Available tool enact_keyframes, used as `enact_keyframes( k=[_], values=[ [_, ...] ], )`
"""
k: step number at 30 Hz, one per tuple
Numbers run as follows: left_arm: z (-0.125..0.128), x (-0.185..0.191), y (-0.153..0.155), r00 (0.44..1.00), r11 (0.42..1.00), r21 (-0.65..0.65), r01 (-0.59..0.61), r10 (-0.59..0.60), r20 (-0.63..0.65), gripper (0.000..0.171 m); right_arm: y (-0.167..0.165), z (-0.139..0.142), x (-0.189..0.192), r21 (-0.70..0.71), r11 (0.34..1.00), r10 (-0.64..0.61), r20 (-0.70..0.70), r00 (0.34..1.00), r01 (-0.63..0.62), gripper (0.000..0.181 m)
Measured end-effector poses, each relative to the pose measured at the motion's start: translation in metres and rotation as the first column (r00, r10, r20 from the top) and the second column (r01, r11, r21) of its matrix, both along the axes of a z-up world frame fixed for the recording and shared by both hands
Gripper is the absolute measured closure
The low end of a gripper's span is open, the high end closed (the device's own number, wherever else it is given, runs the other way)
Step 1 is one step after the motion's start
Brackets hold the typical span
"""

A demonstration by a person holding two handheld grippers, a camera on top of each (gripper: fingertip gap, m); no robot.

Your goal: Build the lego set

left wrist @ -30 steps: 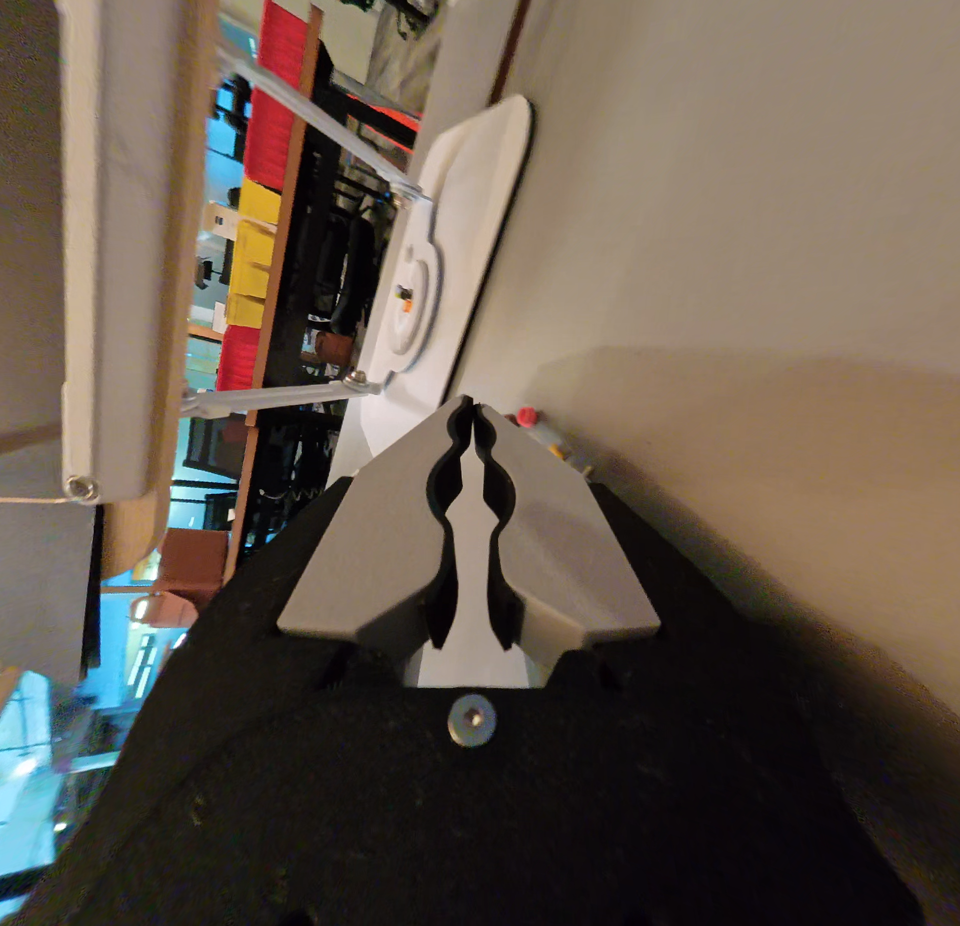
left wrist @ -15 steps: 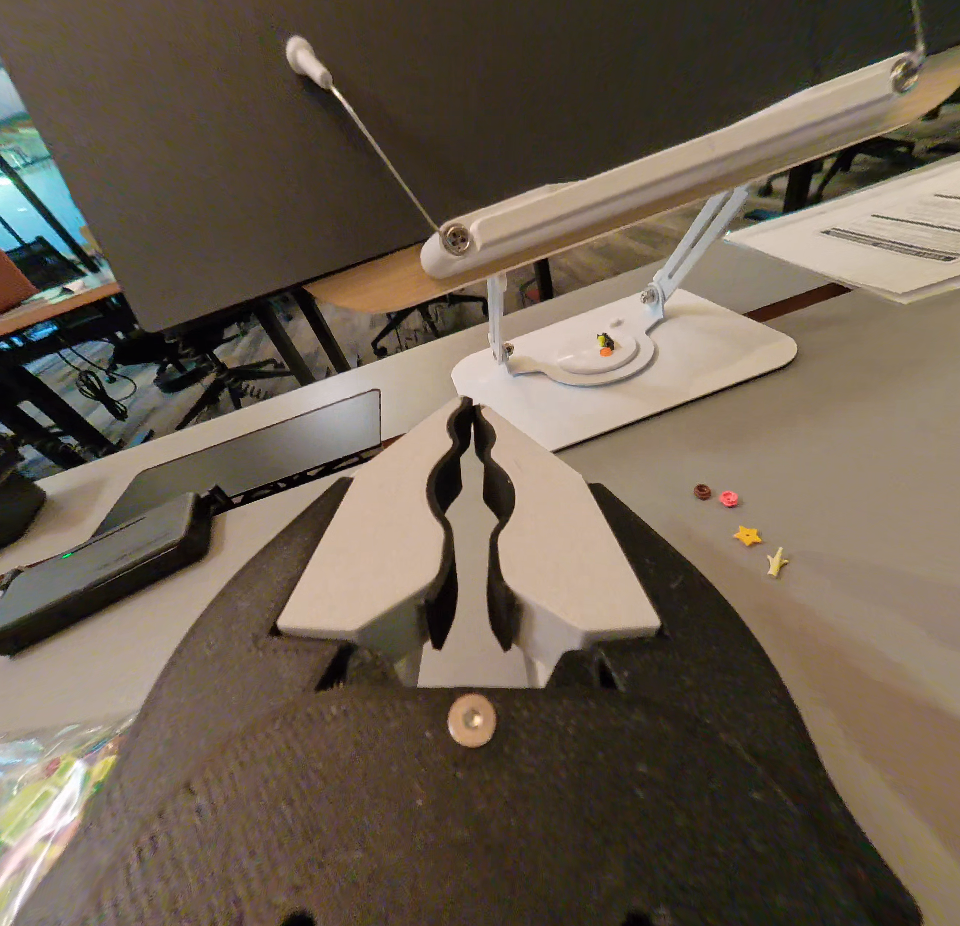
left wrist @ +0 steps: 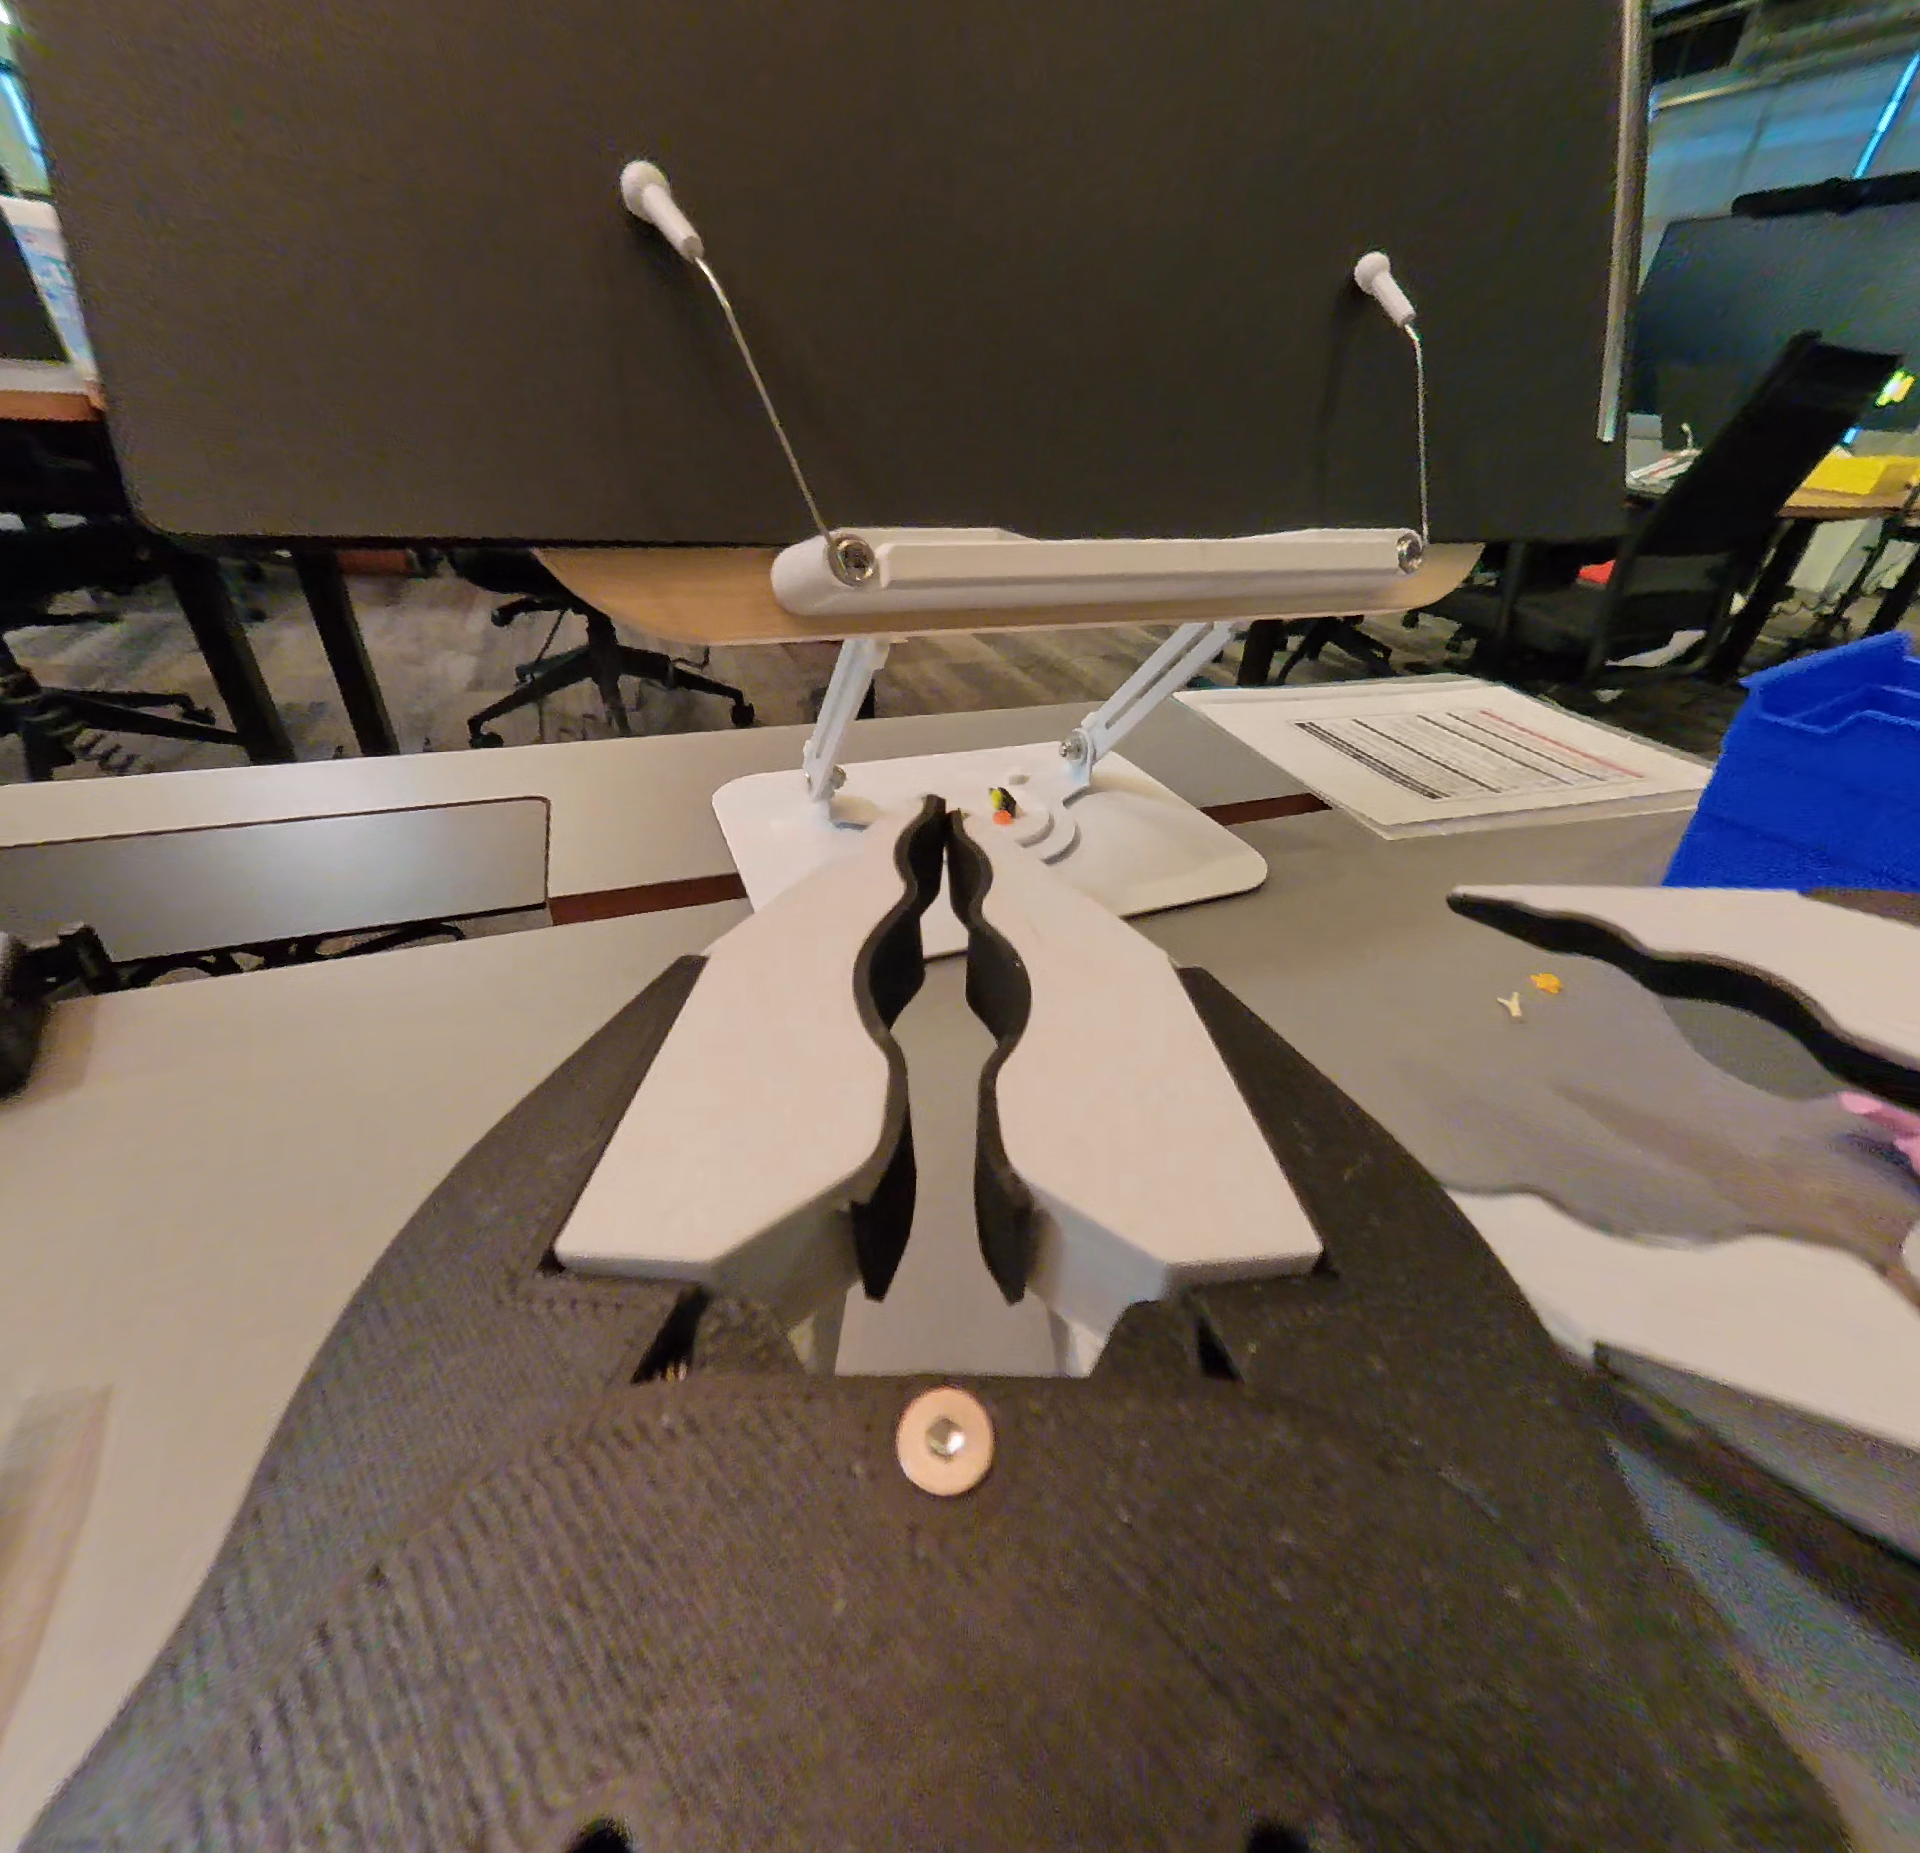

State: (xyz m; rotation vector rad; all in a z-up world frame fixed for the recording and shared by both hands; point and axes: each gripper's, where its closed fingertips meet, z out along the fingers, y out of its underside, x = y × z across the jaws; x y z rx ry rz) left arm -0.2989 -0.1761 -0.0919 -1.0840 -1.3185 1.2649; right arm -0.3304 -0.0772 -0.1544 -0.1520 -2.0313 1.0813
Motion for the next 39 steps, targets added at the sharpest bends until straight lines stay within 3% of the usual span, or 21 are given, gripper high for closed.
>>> enact_keyframes(
  k=[5, 9, 11, 16, 18, 21, 27, 30, 34, 36, 39],
  values=[
    [0.000, -0.004, -0.016, 0.998, 0.998, 0.013, -0.063, 0.063, -0.006, 0.171, -0.025, -0.002, 0.000, 0.137, 0.989, -0.018, -0.288, 0.958, 0.060, 0.114],
    [-0.001, -0.003, -0.025, 0.997, 0.994, 0.076, -0.073, 0.074, -0.012, 0.171, -0.038, -0.006, -0.003, 0.199, 0.976, 0.003, -0.404, 0.915, 0.085, 0.132],
    [-0.002, -0.003, -0.029, 0.997, 0.992, 0.097, -0.080, 0.082, -0.010, 0.171, -0.040, -0.010, -0.008, 0.226, 0.969, -0.003, -0.403, 0.915, 0.103, 0.141],
    [-0.003, -0.004, -0.032, 0.996, 0.991, 0.104, -0.087, 0.088, -0.006, 0.171, -0.035, -0.013, -0.026, 0.209, 0.967, -0.080, -0.289, 0.954, 0.144, 0.141],
    [-0.002, -0.005, -0.031, 0.996, 0.992, 0.093, -0.085, 0.087, -0.008, 0.171, -0.036, -0.008, -0.026, 0.154, 0.979, -0.095, -0.223, 0.970, 0.131, 0.136],
    [-0.001, -0.005, -0.029, 0.996, 0.994, 0.072, -0.084, 0.085, -0.010, 0.171, -0.046, 0.002, -0.012, 0.075, 0.996, -0.039, -0.179, 0.983, 0.054, 0.149],
    [0.000, -0.006, -0.026, 0.997, 0.995, 0.060, -0.078, 0.079, -0.015, 0.171, -0.034, 0.004, -0.019, 0.101, 0.994, -0.012, -0.224, 0.975, 0.036, 0.155],
    [-0.001, -0.006, -0.027, 0.997, 0.995, 0.070, -0.077, 0.078, -0.014, 0.171, -0.024, 0.005, -0.022, 0.166, 0.986, 0.022, -0.271, 0.962, 0.025, 0.168],
    [-0.001, -0.006, -0.032, 0.996, 0.992, 0.089, -0.086, 0.088, -0.015, 0.171, -0.035, -0.011, -0.017, 0.409, 0.912, 0.185, -0.377, 0.907, -0.016, 0.176],
    [0.002, -0.005, -0.036, 0.995, 0.991, 0.098, -0.090, 0.093, -0.024, 0.171, -0.043, -0.020, -0.011, 0.462, 0.886, 0.232, -0.352, 0.907, -0.048, 0.179],
    [0.003, -0.006, -0.041, 0.995, 0.988, 0.130, -0.087, 0.091, -0.028, 0.171, -0.052, -0.030, -0.003, 0.382, 0.920, 0.179, -0.201, 0.963, -0.092, 0.181]
  ],
)
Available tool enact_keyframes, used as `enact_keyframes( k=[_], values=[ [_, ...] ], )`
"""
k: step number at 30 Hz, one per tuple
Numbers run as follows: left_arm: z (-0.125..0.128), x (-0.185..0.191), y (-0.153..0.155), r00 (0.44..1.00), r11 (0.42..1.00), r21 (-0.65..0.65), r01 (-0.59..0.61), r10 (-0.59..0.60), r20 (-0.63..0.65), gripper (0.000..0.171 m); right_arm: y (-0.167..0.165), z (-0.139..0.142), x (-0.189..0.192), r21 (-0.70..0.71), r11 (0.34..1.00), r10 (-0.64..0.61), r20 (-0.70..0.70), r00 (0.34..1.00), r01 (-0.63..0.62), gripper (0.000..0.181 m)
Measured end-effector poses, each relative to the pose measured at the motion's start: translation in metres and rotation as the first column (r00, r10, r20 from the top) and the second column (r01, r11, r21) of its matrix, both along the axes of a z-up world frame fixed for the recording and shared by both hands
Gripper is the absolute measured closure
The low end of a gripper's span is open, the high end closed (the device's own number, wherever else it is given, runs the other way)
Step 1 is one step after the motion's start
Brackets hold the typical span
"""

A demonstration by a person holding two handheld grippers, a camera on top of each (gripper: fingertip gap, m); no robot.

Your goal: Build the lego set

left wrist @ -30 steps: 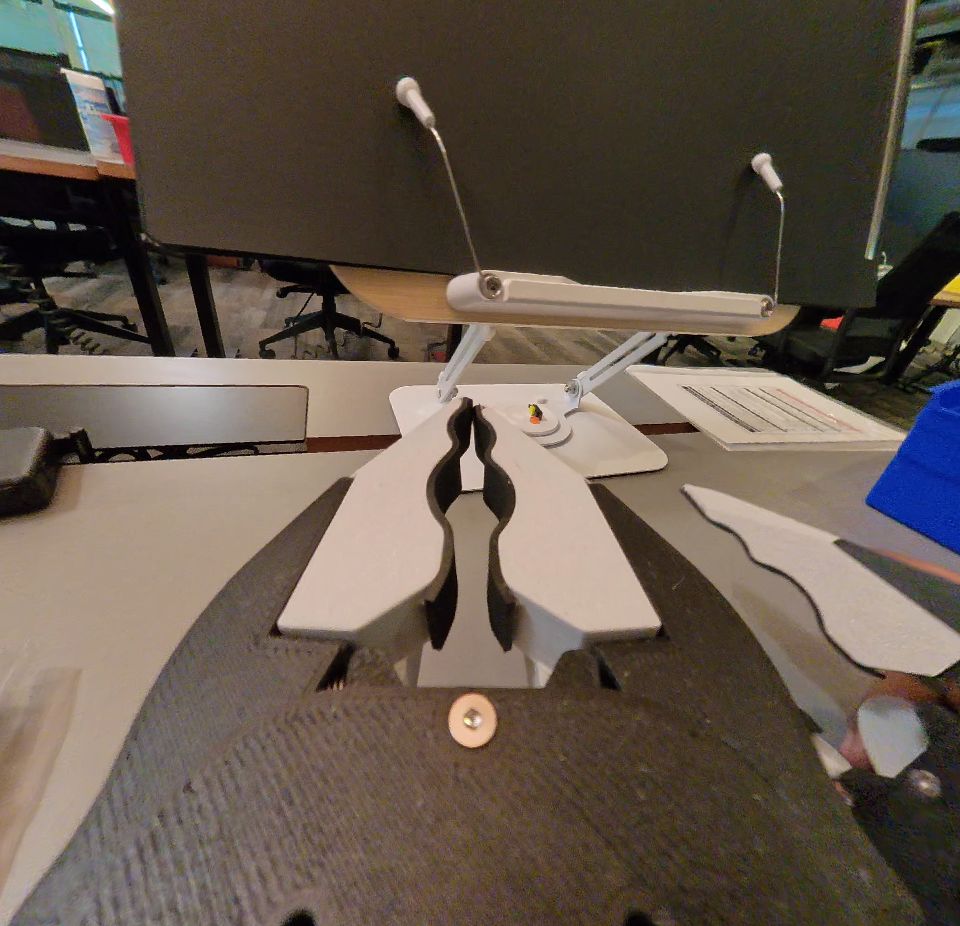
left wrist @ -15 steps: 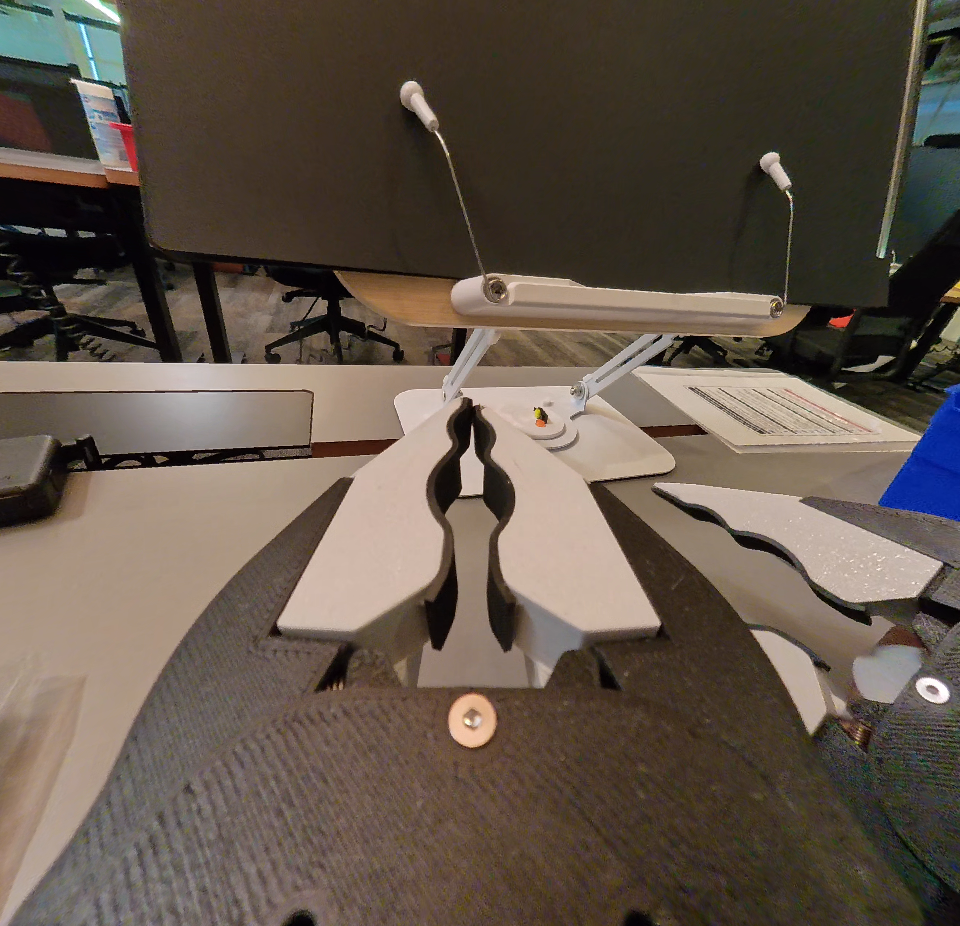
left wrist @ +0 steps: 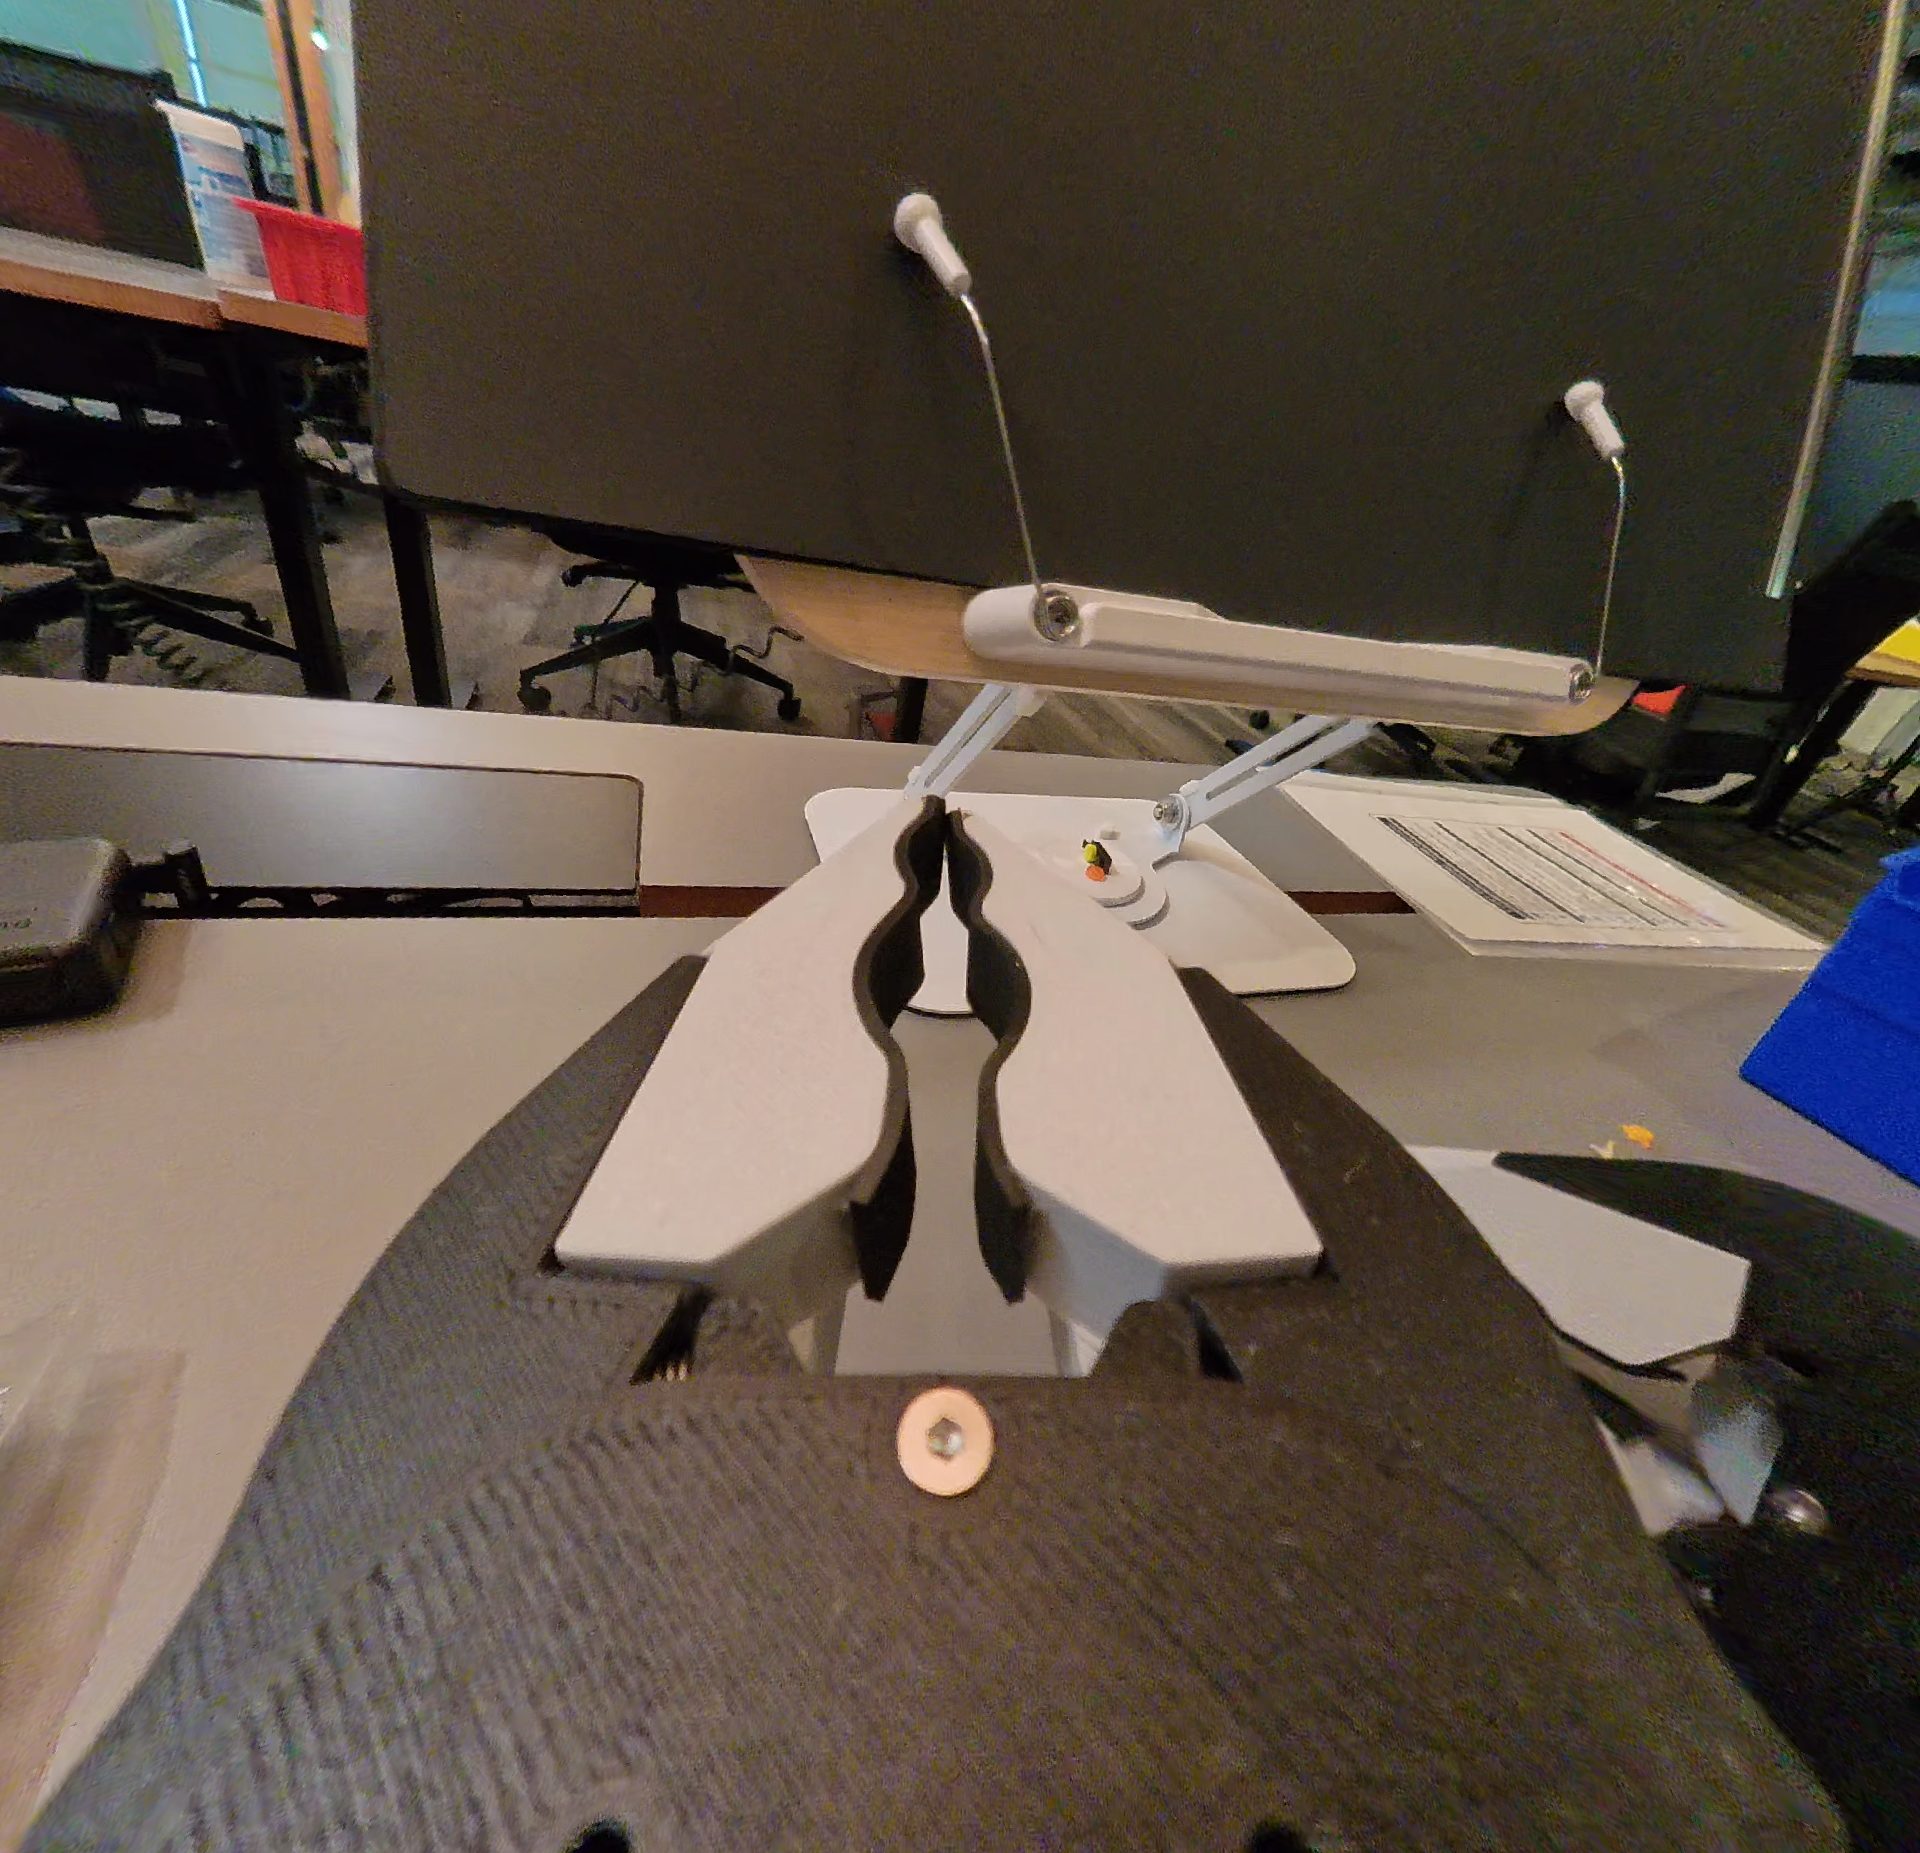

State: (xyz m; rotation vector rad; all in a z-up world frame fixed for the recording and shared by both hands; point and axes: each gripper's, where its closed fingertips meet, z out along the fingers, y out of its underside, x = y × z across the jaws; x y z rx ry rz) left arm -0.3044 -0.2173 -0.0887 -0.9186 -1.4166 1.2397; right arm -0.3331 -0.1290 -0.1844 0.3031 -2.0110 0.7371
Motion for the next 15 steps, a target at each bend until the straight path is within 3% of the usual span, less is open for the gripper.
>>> enact_keyframes(
  k=[2, 8, 15],
  values=[
    [-0.001, -0.001, -0.002, 1.000, 0.999, 0.044, 0.015, -0.015, 0.000, 0.171, -0.003, -0.006, -0.002, -0.060, 0.996, -0.062, 0.109, 0.992, 0.069, 0.181],
    [-0.002, -0.001, -0.008, 0.999, 0.990, 0.138, 0.036, -0.035, -0.012, 0.171, 0.009, -0.006, -0.019, -0.090, 0.969, -0.216, 0.156, 0.964, 0.232, 0.181],
    [-0.002, -0.004, -0.006, 0.999, 0.989, 0.141, 0.052, -0.051, -0.010, 0.171, 0.068, -0.008, -0.052, -0.051, 0.918, -0.384, 0.139, 0.913, 0.394, 0.181]
  ],
)
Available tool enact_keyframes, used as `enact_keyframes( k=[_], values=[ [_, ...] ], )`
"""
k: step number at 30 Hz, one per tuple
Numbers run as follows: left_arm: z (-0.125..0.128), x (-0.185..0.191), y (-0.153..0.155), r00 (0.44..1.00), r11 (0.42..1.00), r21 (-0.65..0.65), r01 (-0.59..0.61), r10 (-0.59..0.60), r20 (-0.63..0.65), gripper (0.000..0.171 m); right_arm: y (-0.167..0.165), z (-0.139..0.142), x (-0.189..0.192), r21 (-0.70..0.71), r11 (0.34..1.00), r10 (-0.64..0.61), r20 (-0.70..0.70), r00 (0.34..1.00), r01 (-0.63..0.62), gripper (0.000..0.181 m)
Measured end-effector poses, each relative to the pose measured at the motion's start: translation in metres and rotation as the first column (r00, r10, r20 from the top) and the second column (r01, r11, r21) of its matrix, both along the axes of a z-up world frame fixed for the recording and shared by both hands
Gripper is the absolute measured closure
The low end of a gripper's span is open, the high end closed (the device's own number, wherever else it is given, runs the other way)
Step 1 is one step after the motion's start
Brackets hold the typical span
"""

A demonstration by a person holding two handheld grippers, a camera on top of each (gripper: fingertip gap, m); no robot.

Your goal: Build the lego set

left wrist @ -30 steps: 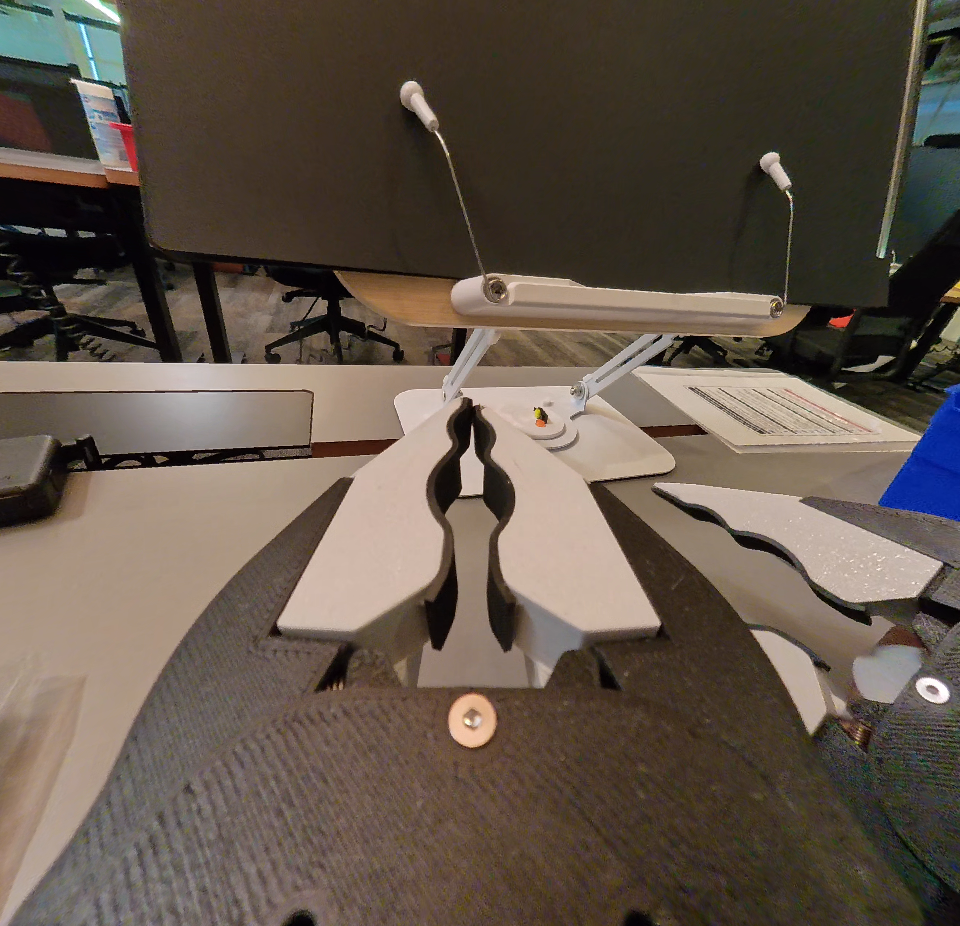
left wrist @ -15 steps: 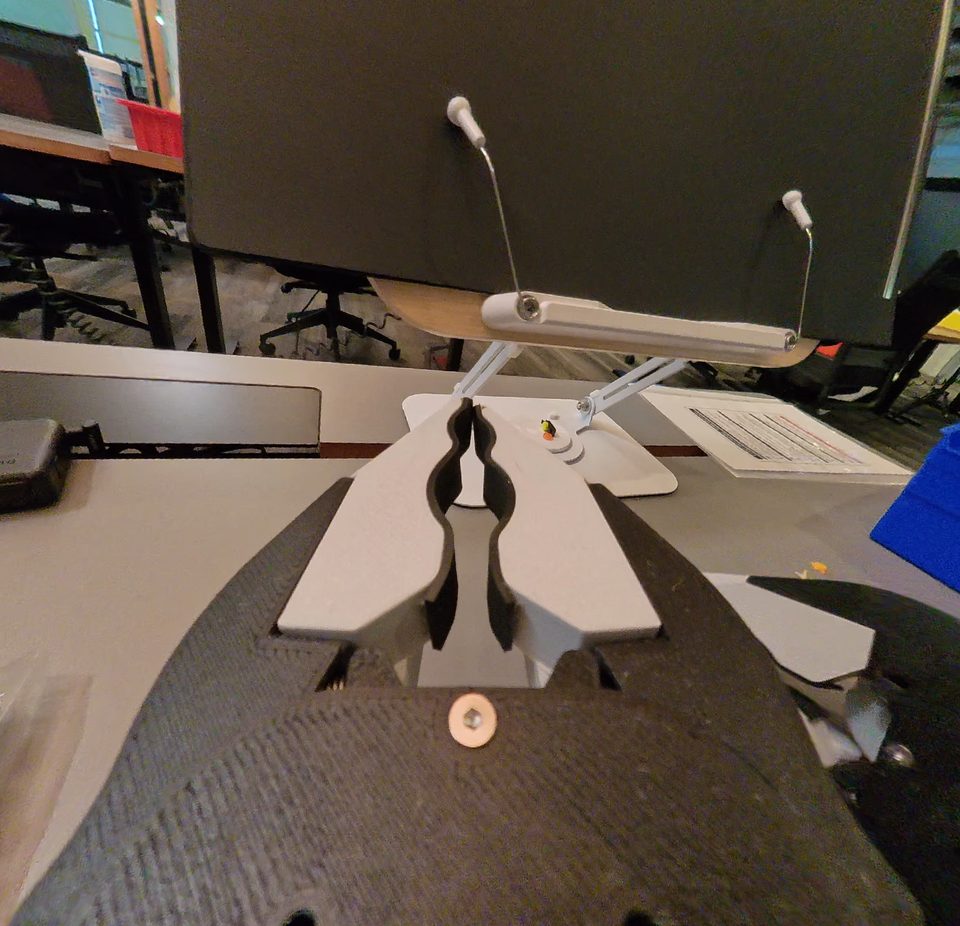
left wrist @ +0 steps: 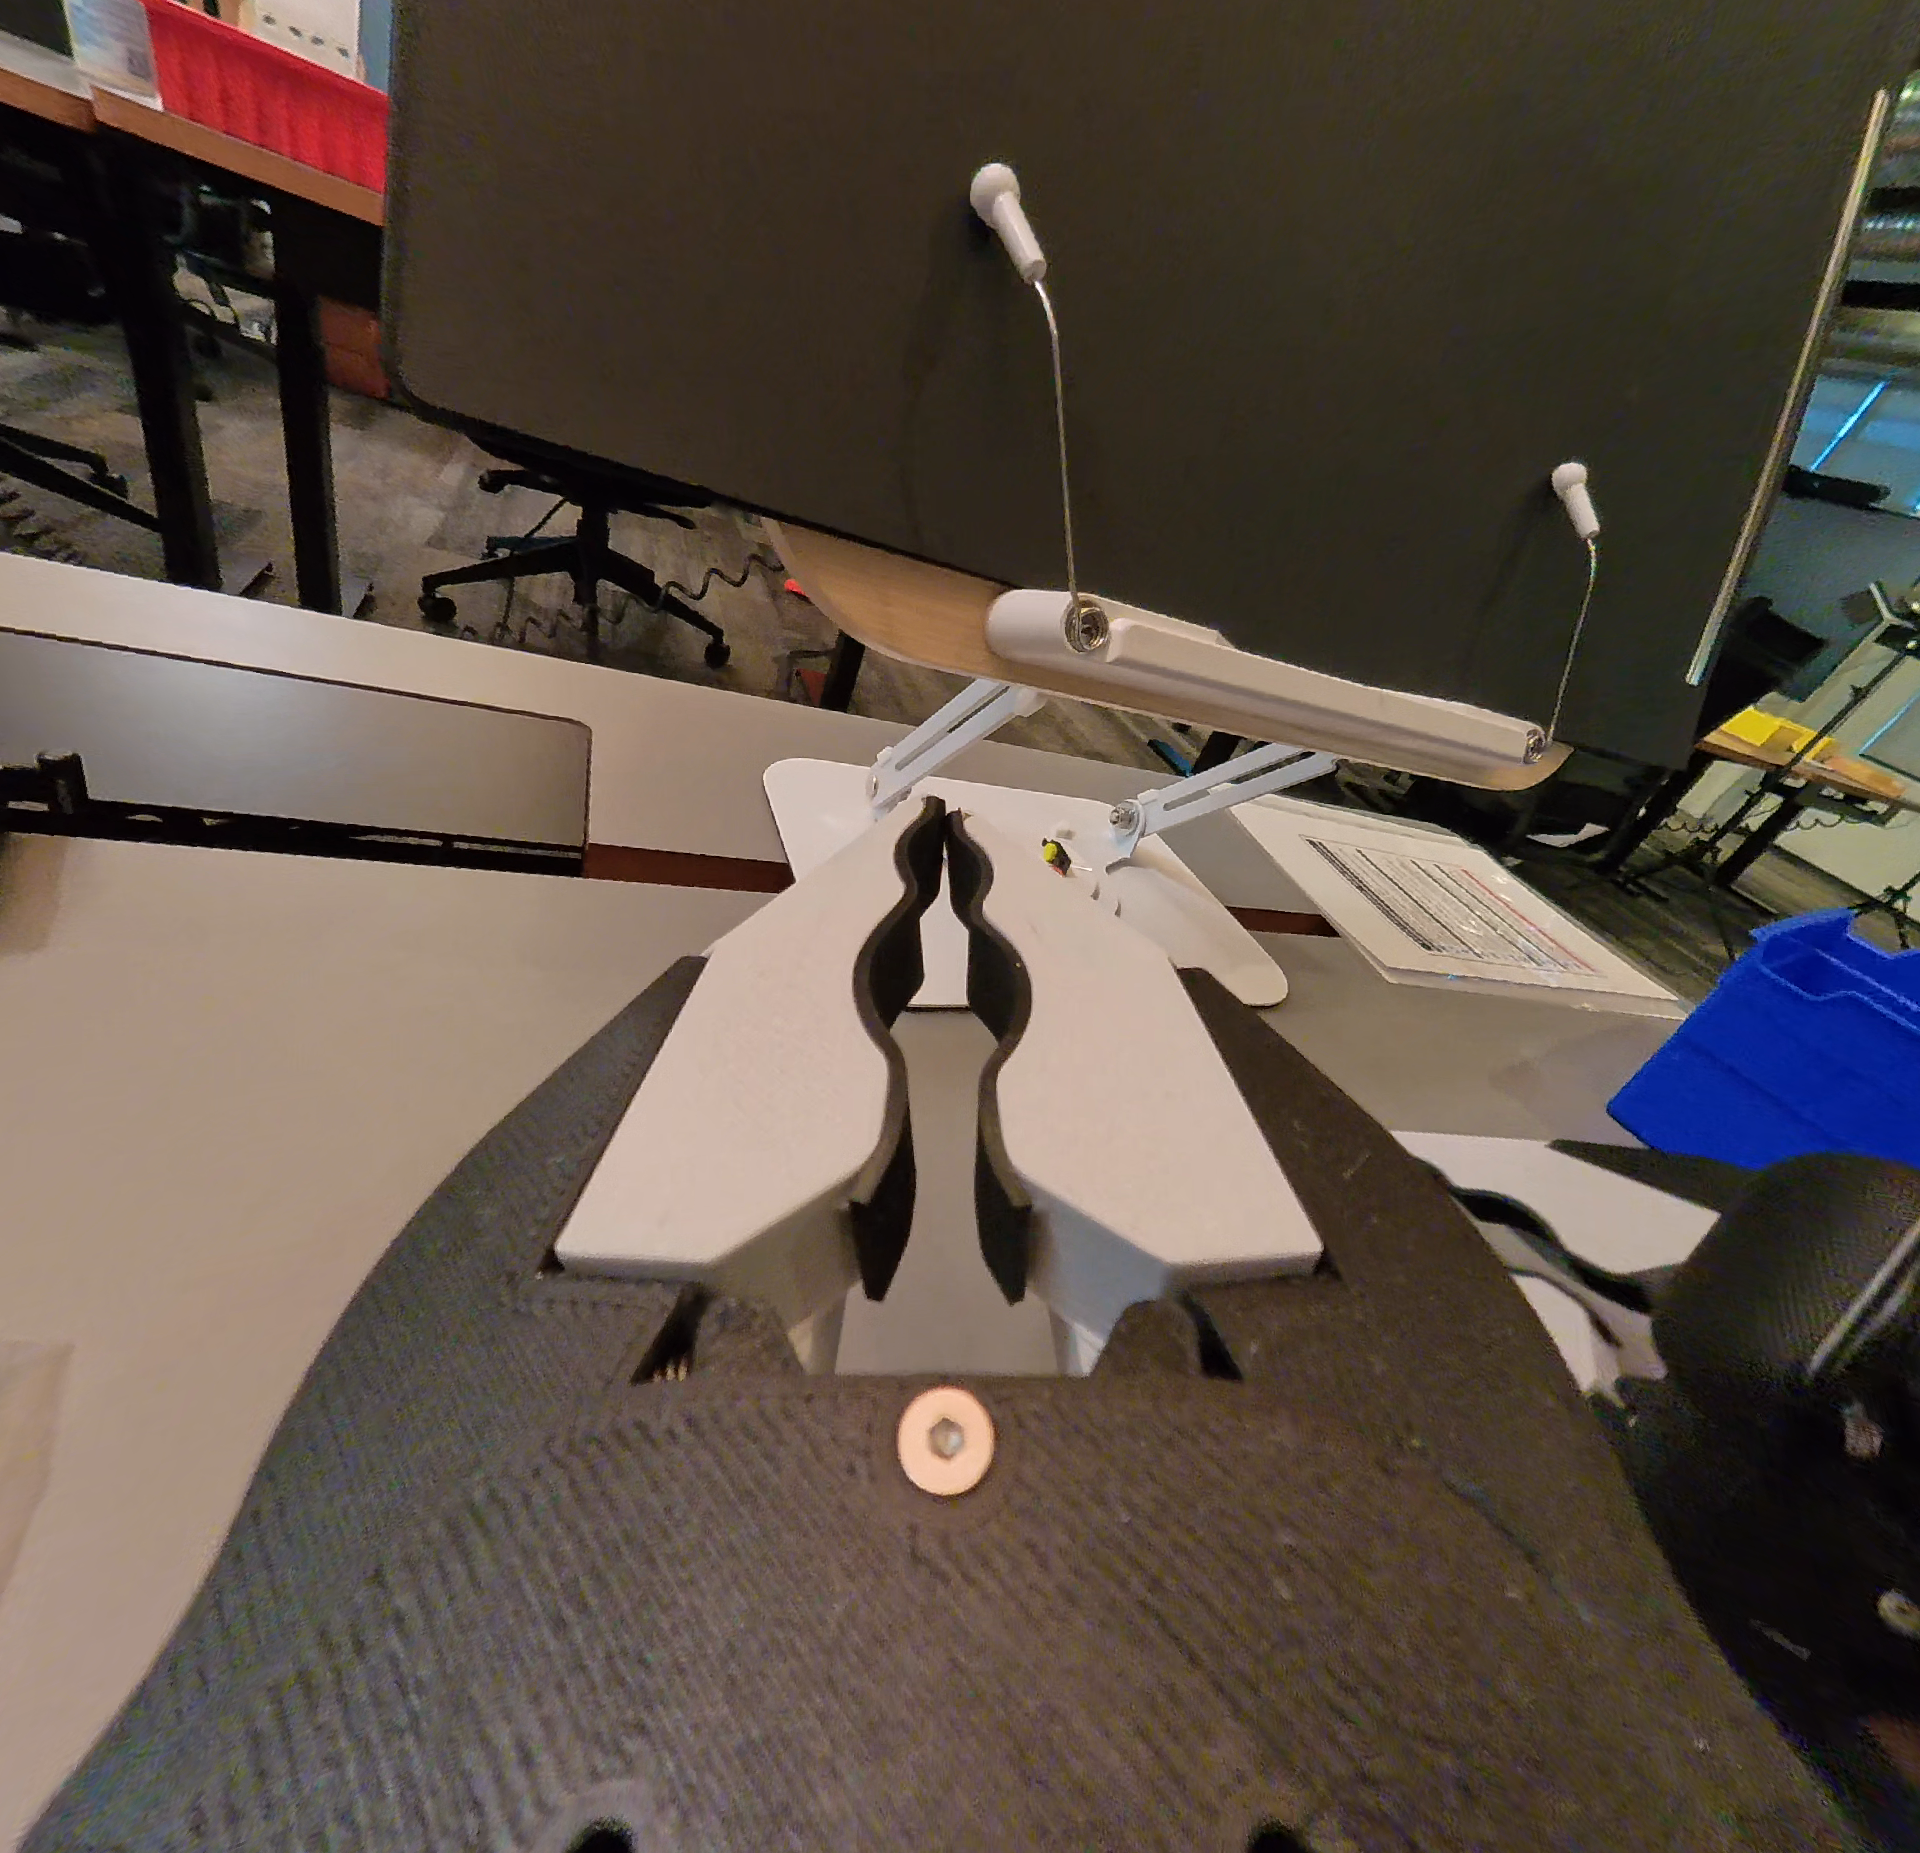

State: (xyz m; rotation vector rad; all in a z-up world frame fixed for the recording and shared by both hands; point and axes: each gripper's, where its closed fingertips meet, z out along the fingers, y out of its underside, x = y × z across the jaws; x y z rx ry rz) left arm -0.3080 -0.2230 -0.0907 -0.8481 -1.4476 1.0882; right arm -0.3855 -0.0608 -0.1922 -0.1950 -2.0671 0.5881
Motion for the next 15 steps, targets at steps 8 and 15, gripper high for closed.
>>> enact_keyframes(
  k=[8, 15],
  values=[
    [-0.002, -0.001, 0.001, 1.000, 1.000, -0.015, 0.000, 0.000, 0.011, 0.171, -0.009, 0.020, 0.007, -0.121, 0.991, 0.065, 0.064, 0.996, -0.057, 0.181],
    [-0.002, -0.001, -0.006, 1.000, 1.000, -0.009, -0.012, 0.012, 0.010, 0.171, -0.061, 0.020, 0.035, 0.281, 0.852, 0.476, -0.069, 0.877, -0.441, 0.181]
  ],
)
